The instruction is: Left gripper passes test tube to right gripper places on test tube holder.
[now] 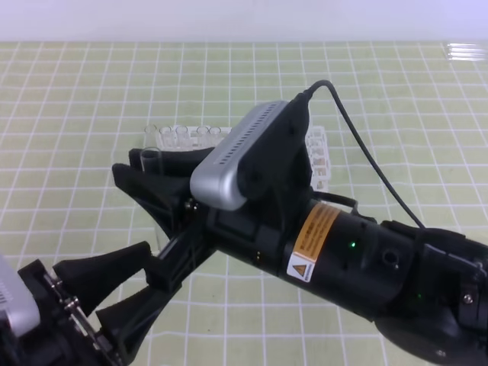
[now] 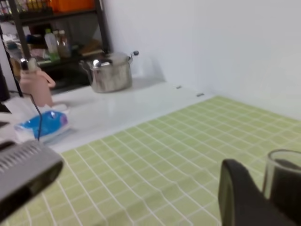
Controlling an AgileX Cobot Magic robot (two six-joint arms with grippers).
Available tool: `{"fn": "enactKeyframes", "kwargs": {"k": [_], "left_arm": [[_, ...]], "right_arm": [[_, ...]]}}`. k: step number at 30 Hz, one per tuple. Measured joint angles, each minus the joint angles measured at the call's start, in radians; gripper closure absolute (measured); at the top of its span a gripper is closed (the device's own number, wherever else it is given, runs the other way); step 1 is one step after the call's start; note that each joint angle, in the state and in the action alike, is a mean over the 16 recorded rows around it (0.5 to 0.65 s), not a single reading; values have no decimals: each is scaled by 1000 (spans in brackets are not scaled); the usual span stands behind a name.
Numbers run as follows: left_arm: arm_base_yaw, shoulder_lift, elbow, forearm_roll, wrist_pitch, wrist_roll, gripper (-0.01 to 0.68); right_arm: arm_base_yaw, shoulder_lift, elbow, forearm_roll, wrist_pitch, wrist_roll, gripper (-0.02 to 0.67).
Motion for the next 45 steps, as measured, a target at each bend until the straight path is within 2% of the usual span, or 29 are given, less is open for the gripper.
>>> {"fn": "enactKeyframes", "kwargs": {"k": [3,6,14,18,22,33,45], "left_arm": [[0,-1,0,5,-1,-1,358],[0,-4,0,19,-5,-7,387],[0,-69,0,127,14,-89,551],[0,-152,0,185,85,-154,625],[0,-264,1,234,188,-222,667],[0,-594,20,257,513,-343,675],[-3,-725,146,227,566,-400,675]], "right_arm": [[0,-7,0,3,27,-12,561],[0,-17,0,6,61,-24,561],[-2,-64,0,12,149,-59,561],[-11,-85,0,14,189,-67,561],[-26,-100,0,17,222,-73,561],[-76,-109,0,26,284,-77,561],[-87,-110,0,22,286,-77,561]]}}
